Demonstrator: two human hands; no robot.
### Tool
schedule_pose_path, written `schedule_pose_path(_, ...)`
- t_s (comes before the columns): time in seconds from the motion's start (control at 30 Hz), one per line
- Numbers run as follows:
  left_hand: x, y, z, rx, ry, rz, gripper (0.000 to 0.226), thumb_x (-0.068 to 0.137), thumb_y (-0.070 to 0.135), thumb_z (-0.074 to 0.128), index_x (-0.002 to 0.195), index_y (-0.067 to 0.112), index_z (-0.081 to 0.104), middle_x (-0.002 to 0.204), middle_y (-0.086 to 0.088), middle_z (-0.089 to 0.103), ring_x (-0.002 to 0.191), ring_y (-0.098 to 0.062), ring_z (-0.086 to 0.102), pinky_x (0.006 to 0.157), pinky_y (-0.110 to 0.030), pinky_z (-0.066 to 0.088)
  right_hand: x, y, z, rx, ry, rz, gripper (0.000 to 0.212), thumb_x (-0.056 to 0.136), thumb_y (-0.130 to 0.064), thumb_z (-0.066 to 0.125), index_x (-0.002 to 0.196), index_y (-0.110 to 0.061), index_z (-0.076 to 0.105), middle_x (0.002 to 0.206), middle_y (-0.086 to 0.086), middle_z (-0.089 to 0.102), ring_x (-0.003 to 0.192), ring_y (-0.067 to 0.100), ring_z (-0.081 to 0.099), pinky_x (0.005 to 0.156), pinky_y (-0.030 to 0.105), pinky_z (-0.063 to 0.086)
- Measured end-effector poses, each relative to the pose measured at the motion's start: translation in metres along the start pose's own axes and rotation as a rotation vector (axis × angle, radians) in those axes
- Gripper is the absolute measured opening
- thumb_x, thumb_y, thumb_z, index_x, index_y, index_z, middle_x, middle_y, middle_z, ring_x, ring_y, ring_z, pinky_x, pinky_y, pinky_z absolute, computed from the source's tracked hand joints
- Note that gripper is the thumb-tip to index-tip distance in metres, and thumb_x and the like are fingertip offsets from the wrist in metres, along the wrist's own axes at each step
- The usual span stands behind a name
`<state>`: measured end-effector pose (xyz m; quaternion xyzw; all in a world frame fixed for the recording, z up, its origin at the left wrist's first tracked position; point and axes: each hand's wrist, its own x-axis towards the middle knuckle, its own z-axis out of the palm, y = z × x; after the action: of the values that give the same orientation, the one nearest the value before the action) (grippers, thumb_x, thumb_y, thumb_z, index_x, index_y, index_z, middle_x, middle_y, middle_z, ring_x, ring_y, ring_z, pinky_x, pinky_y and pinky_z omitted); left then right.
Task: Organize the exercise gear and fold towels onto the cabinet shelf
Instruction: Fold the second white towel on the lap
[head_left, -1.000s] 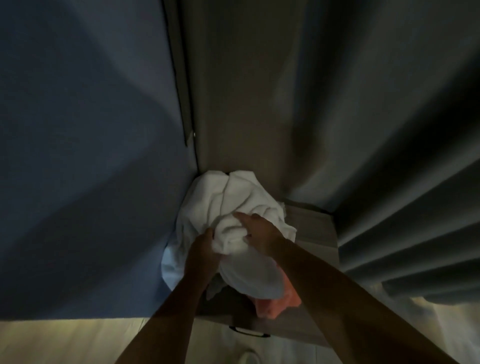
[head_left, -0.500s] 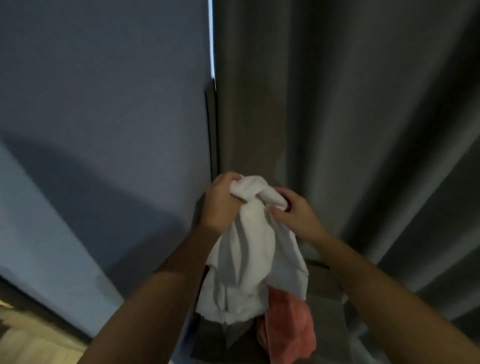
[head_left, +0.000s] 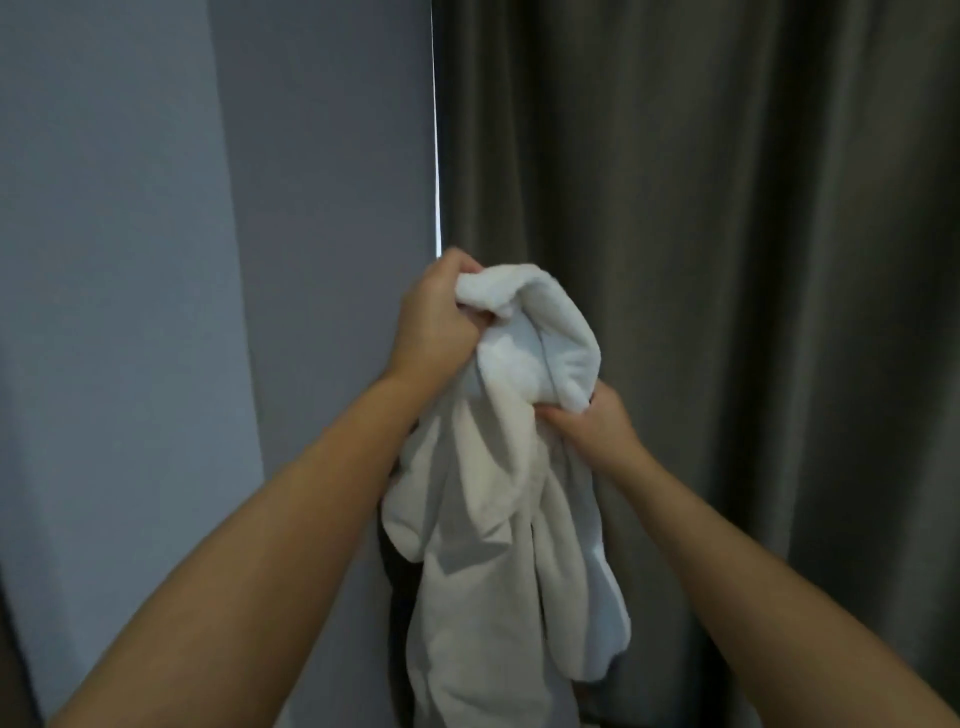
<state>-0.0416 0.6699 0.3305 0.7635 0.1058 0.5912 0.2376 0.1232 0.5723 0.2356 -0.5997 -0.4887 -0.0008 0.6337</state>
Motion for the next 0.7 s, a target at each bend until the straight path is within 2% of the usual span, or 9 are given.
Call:
schedule_pose_path(0.1, 0.025, 0.033, -0.027, 0.076, 0.031, 0.058, 0.022, 0.079, 0.017, 0.073, 0.086, 0.026, 0.054, 0.087, 0.008, 0.063, 0.075, -0.003, 0.057, 0.060, -0.008, 0.040, 0.013, -0.053, -0.015, 0.070, -0.021, -0.069, 0.032, 0.076, -0.015, 0.078, 0.094, -0.036, 0.062, 0.085, -0.027, 0.069, 0.080, -0.013, 0.064, 0.060, 0.006, 0.048)
schedule_pose_path(0.2, 0.035, 0.066, -0.048, 0.088, 0.090, 0.113, 0.021, 0.080, 0.013, 0.071, 0.089, 0.019, 0.053, 0.093, -0.002, 0.066, 0.081, -0.012, 0.060, 0.066, -0.022, 0.046, 0.020, -0.099, -0.032, 0.116, -0.065, -0.127, 0.034, 0.076, -0.019, 0.077, 0.100, -0.037, 0.062, 0.095, -0.018, 0.071, 0.087, -0.003, 0.067, 0.064, 0.012, 0.052)
schedule_pose_path(0.27, 0.033, 0.086, -0.057, 0.088, 0.131, 0.123, 0.022, 0.080, 0.013, 0.071, 0.088, 0.017, 0.052, 0.090, -0.002, 0.065, 0.079, -0.013, 0.058, 0.066, -0.025, 0.046, 0.019, -0.121, -0.044, 0.165, -0.097, -0.150, 0.035, 0.074, -0.018, 0.077, 0.103, -0.034, 0.064, 0.096, -0.013, 0.072, 0.088, 0.004, 0.069, 0.066, 0.016, 0.052)
schedule_pose_path(0.33, 0.024, 0.103, -0.062, 0.088, 0.170, 0.112, 0.024, 0.081, 0.014, 0.073, 0.086, 0.020, 0.050, 0.083, 0.005, 0.062, 0.073, -0.005, 0.055, 0.063, -0.020, 0.043, 0.011, -0.136, -0.055, 0.202, -0.148, -0.148, 0.035, 0.073, -0.017, 0.077, 0.103, -0.030, 0.065, 0.092, -0.011, 0.073, 0.082, 0.005, 0.070, 0.064, 0.019, 0.052)
schedule_pose_path(0.4, 0.011, 0.115, -0.064, 0.094, 0.188, 0.085, 0.027, 0.081, 0.014, 0.073, 0.081, 0.026, 0.049, 0.077, 0.012, 0.058, 0.067, 0.004, 0.052, 0.058, -0.014, 0.040, 0.001, -0.144, -0.066, 0.227, -0.219, -0.131, 0.033, 0.073, -0.015, 0.078, 0.099, -0.029, 0.064, 0.083, -0.015, 0.073, 0.072, 0.000, 0.069, 0.057, 0.014, 0.050)
schedule_pose_path(0.5, -0.014, 0.131, -0.067, 0.103, 0.128, 0.020, 0.031, 0.079, 0.015, 0.074, 0.080, 0.033, 0.050, 0.074, 0.016, 0.060, 0.062, 0.011, 0.052, 0.054, -0.008, 0.040, -0.018, -0.144, -0.084, 0.288, -0.298, -0.077, 0.036, 0.067, -0.021, 0.082, 0.097, -0.030, 0.063, 0.083, -0.020, 0.072, 0.074, 0.000, 0.069, 0.054, 0.012, 0.051)
schedule_pose_path(0.6, -0.049, 0.147, -0.067, 0.086, 0.047, -0.038, 0.025, 0.076, 0.031, 0.077, 0.087, 0.034, 0.055, 0.076, 0.024, 0.063, 0.067, 0.009, 0.057, 0.056, -0.009, 0.044, -0.041, -0.136, -0.094, 0.361, -0.354, 0.011, 0.041, 0.063, -0.025, 0.082, 0.100, -0.027, 0.064, 0.088, -0.016, 0.074, 0.079, 0.004, 0.071, 0.057, 0.016, 0.054)
schedule_pose_path(0.7, -0.089, 0.162, -0.070, 0.105, 0.018, -0.100, 0.037, 0.068, 0.056, 0.071, 0.094, 0.035, 0.056, 0.082, 0.025, 0.064, 0.072, 0.008, 0.059, 0.059, -0.009, 0.046, -0.069, -0.124, -0.093, 0.428, -0.439, 0.086, 0.038, 0.070, -0.020, 0.083, 0.104, -0.025, 0.065, 0.092, -0.010, 0.075, 0.083, 0.009, 0.072, 0.061, 0.021, 0.056)
